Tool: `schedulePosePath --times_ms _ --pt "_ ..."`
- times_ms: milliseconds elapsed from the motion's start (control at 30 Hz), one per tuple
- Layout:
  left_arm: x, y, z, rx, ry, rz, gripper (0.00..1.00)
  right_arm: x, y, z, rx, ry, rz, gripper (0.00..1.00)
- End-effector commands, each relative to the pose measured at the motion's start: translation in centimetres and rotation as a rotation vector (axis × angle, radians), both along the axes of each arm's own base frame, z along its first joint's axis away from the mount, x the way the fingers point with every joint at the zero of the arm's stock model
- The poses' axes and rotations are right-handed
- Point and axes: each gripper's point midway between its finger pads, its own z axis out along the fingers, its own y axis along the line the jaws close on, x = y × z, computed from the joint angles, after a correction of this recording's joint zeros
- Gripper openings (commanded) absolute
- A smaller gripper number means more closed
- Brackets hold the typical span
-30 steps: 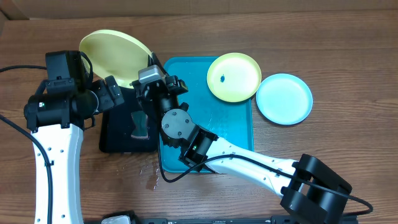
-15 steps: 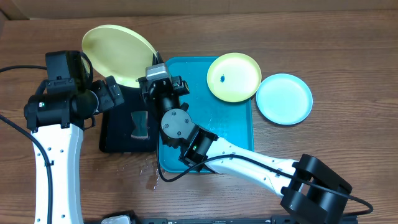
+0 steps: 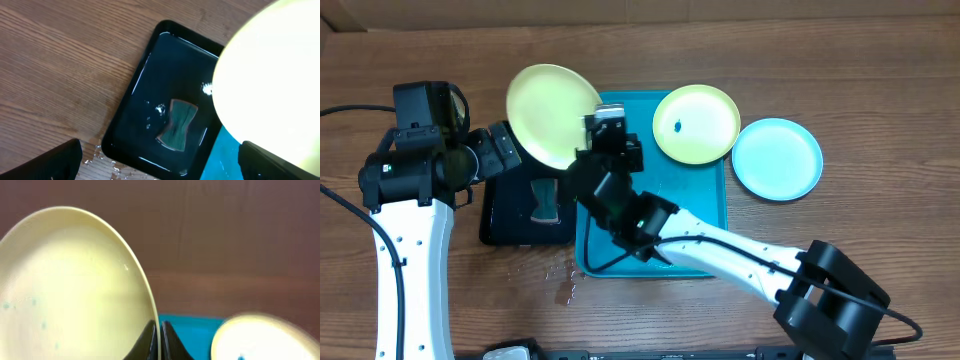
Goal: Clean dirty plates on tray and stack at the side
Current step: 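Swing the yellow plate right and lower it onto the light blue plate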
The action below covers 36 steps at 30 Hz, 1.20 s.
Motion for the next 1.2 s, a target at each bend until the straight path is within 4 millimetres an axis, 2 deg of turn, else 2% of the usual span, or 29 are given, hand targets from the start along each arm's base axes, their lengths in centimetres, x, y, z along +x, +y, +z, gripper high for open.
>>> schedulePosePath --times_ms 0,67,167,300,467,567,733,933,967,1167 --pt "0.3 -0.1 0.2 -0.008 -0.008 0.005 1.0 0.3 1.0 -0.6 0.287 0.107 0.02 0.04" --pt "0.3 0.0 0.2 -0.008 -0.008 0.006 1.0 0.0 1.7 -2.0 0.334 0.2 0.076 0.04" --pt "0.3 -0.1 0.2 -0.008 -0.008 0.005 1.0 -0.2 1.8 -3.5 0.381 0.301 0.103 0.04" --pt "0.3 -0.1 0.2 -0.008 -0.008 0.005 1.0 0.0 0.1 -4.5 0.398 0.386 0.069 0.04" --pt "0.3 0.0 0.2 -0.008 -0.008 0.006 1.0 0.7 -3.2 -3.8 0.453 0.462 0.019 0.04" --pt "0.3 0.0 0.2 -0.008 -0.008 0.006 1.0 1.3 -6.4 -3.1 0.524 0.501 -0.063 0.04" --pt "0.3 0.0 0.2 -0.008 -0.008 0.006 1.0 2.3 -12.1 -2.5 0.52 0.519 -0.185 0.04" --pt "0.3 -0.1 0.2 -0.008 -0.008 0.005 1.0 2.4 -21.0 -5.1 0.461 0.617 -0.416 0.04" --pt "0.3 -0.1 0.2 -0.008 -0.008 0.005 1.0 2.1 -23.3 -5.7 0.45 0.645 -0.476 0.04" --pt "0.3 -0.1 0.2 -0.008 -0.008 0.005 1.0 0.6 -30.7 -7.4 0.435 0.729 -0.679 0.04"
